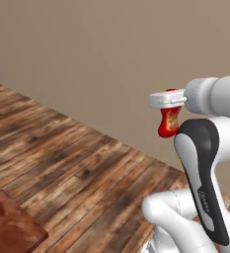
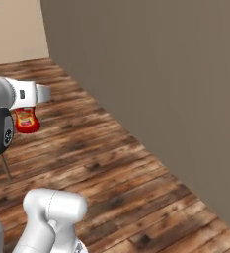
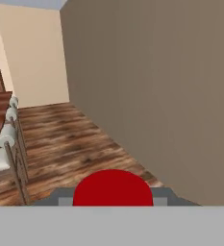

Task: Move the ketchup and shaker from the cabinet to the dining counter.

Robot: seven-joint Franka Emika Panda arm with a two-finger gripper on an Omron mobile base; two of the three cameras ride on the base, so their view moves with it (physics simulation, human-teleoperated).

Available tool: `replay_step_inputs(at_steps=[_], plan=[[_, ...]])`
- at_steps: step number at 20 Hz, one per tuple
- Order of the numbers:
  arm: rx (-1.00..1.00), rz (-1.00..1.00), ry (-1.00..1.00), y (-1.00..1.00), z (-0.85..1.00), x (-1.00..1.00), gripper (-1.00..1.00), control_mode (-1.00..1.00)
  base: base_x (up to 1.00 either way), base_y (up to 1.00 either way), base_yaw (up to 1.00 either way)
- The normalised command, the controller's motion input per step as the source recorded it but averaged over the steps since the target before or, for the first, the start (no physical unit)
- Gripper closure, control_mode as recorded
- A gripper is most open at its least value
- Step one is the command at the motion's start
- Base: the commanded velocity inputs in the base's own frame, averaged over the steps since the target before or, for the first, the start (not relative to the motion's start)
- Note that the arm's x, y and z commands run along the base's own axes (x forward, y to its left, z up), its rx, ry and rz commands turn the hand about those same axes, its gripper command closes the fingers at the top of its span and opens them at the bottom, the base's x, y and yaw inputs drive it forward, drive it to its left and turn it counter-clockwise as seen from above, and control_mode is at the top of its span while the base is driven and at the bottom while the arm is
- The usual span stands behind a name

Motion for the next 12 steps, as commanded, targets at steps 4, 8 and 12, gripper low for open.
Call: replay_step_inputs(at_steps=[4,8,12], plan=[[0.00,0.00,0.00,0.00,0.00,0.00,1.00,1.00,0.76,-0.09,0.41],[0.00,0.00,0.00,0.00,0.00,0.00,1.00,1.00,0.76,-0.10,0.38],[0.00,0.00,0.00,0.00,0.00,0.00,1.00,1.00,0.76,-0.13,0.34]])
